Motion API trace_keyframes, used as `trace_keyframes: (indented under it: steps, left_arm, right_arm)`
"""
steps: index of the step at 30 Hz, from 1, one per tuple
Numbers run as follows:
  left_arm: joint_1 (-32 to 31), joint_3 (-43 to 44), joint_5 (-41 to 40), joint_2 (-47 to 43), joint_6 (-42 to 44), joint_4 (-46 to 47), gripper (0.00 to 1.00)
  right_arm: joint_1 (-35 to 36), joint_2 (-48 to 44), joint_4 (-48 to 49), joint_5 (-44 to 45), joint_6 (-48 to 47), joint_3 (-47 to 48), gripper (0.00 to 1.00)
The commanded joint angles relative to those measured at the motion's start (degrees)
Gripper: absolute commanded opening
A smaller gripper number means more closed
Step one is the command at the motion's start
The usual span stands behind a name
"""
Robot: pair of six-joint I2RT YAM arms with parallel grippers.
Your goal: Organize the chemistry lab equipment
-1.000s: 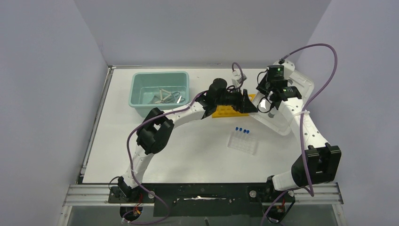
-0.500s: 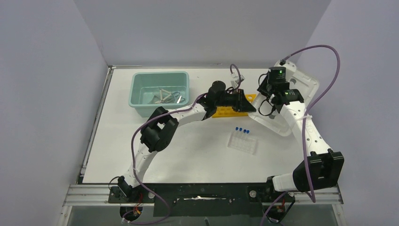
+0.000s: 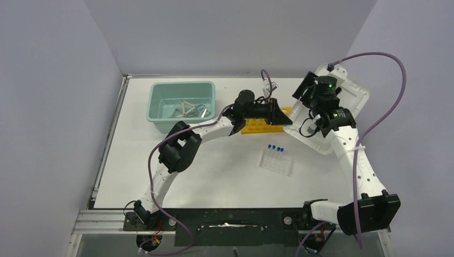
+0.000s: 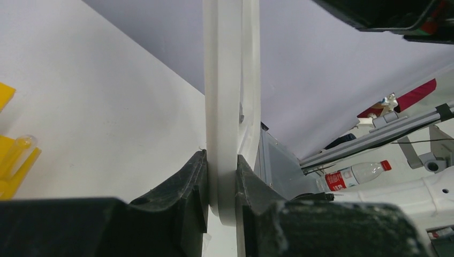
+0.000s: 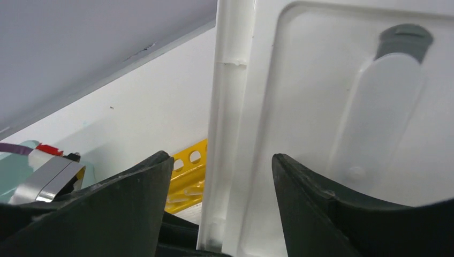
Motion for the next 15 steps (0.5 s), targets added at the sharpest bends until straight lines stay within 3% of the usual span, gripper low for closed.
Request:
trace_keyframes:
  steps: [1, 8, 15]
  left_arm:
    - [2.30, 1.74, 0.94, -6.96, 0.53, 5.61, 0.00]
    - [5.33, 2.26, 0.43, -10.34, 2.94, 4.48, 0.00]
    - [9.59, 1.02, -5.92, -18.79, 23.23, -8.09, 0.00]
  right_arm:
    - [0.31, -5.97, 6.38, -0.71, -2.31, 1.36, 0.72]
    - [0.36, -10.64, 9.30, -4.97, -3.67, 1.50, 0.87]
    - [0.02, -13.29, 10.84, -3.44, -2.15, 0.59, 0.86]
